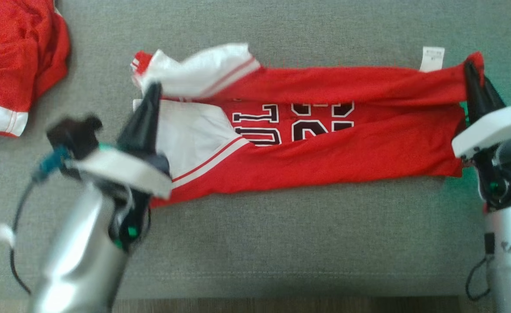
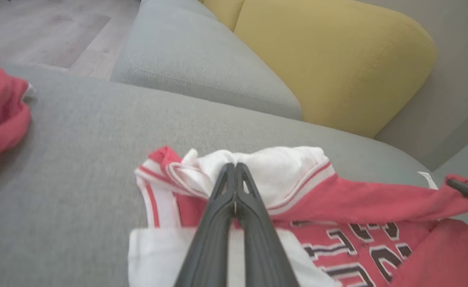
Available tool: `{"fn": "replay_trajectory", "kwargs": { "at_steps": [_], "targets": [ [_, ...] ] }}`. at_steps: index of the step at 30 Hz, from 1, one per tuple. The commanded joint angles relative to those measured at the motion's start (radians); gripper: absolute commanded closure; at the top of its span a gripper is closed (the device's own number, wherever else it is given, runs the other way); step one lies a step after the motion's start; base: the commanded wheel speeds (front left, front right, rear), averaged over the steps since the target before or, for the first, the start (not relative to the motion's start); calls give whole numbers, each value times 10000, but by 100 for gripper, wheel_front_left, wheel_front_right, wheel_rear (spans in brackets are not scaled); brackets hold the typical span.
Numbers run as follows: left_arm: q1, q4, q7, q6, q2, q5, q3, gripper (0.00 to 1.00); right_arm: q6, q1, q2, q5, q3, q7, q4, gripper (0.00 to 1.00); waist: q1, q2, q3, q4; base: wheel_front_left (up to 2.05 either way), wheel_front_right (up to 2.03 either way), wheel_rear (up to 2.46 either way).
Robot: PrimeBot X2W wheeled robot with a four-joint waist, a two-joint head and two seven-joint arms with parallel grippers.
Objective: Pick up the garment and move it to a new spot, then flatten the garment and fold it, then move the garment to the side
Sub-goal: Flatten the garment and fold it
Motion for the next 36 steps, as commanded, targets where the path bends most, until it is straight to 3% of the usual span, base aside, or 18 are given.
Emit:
{"fn": "replay_trajectory", "kwargs": {
  "at_steps": [1, 5, 7, 9, 10, 11, 12, 13, 14, 22, 28, 36],
  "targets": [
    [37, -401, -121, 75, 217, 96, 438, 100, -7, 103, -90, -47, 202, -26, -462, 100, 0, 0, -5, -3, 0, 0, 0],
    [1184, -876, -121, 228, 104, -4, 498, 100, -7, 519, -86, -352, 359, -187, -842, 100, 0, 0, -38, -25, 0, 0, 0],
    [1582, -898, -77, 264, 34, -104, 420, 100, -7, 716, -59, -471, 401, -235, -910, 63, 0, 0, -77, -7, 0, 0, 0],
    [1870, -780, -18, 348, -30, -227, 416, 100, -7, 941, -12, -652, 414, -258, -981, 51, 0, 0, -130, -10, 0, 0, 0],
    [1969, -708, 10, 351, -83, -309, 405, 100, -7, 1055, 7, -719, 399, -271, -1023, 0, 0, 0, -162, 12, 0, 0, 0],
    [2039, -611, 67, 348, -109, -329, 348, 100, -7, 1176, 35, -776, 368, -302, -1084, 0, 0, 0, -196, 40, 0, 0, 0],
    [2106, -507, 125, 323, -151, -378, 288, 79, -7, 1339, 61, -887, 331, -266, -1110, 0, 0, 0, -242, 56, 0, 0, 0],
    [2167, -380, 192, 324, -171, -398, 235, 52, -7, 1510, 93, -988, 326, -234, -1168, 0, 0, 0, -288, 66, 0, 0, 0],
    [2215, -280, 194, 344, -188, -407, 219, 0, -7, 1670, 136, -1047, 300, -251, -1261, 0, 0, 0, -330, 72, 0, 0, 0],
    [2449, -371, -47, 826, -61, 72, 545, 0, -7, 2924, 621, -1703, 3, -877, -2579, 0, 0, 0, -749, 50, 0, 0, 0],
    [2642, -1773, -116, 1459, 133, 1029, 1475, 0, -7, 3383, 934, -2509, -58, -1481, -3900, 0, 0, 0, -1109, 55, 0, 0, 0],
    [3164, -3200, -120, 1801, 280, 2081, 2390, 0, -7, 3759, 1061, -3247, 192, -1734, -4871, 0, 0, 0, -1658, 88, 0, 0, 0]
  ]
}}
